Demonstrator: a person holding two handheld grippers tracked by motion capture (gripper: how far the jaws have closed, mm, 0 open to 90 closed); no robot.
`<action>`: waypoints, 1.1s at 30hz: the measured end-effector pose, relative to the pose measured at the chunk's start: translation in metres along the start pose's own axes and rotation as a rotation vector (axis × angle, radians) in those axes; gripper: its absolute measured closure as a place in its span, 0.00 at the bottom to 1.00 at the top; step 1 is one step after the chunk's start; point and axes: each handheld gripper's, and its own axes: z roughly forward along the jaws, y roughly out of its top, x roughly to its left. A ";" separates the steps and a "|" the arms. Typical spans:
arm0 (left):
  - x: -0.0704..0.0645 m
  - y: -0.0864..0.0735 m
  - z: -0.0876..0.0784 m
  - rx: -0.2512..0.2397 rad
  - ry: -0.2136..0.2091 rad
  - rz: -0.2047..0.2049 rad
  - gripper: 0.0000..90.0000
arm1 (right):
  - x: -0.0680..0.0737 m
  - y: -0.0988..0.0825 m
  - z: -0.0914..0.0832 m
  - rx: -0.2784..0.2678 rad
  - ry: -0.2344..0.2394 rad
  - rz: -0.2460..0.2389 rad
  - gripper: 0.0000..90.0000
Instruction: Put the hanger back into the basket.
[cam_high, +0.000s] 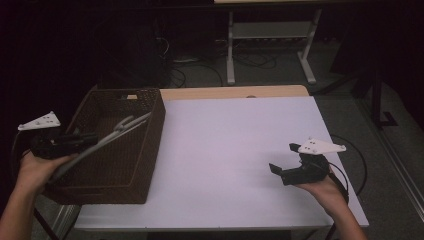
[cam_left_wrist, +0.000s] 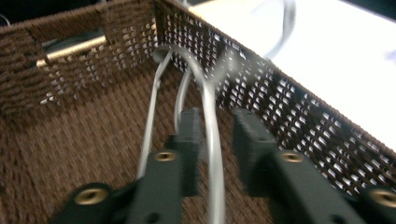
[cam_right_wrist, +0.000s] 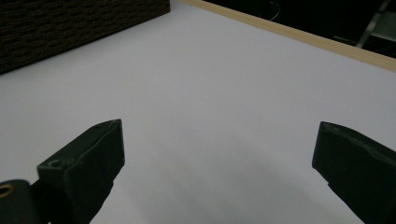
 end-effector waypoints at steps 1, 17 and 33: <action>0.000 0.001 -0.001 -0.010 0.005 -0.008 0.75 | 0.000 0.000 0.000 0.001 0.001 -0.002 0.02; -0.032 0.025 0.004 -0.154 -0.062 -0.043 0.35 | 0.002 0.006 -0.003 -0.021 0.001 -0.008 0.02; -0.093 0.048 0.034 -0.250 -0.135 0.027 0.15 | 0.003 0.023 -0.006 -0.131 0.027 0.012 0.02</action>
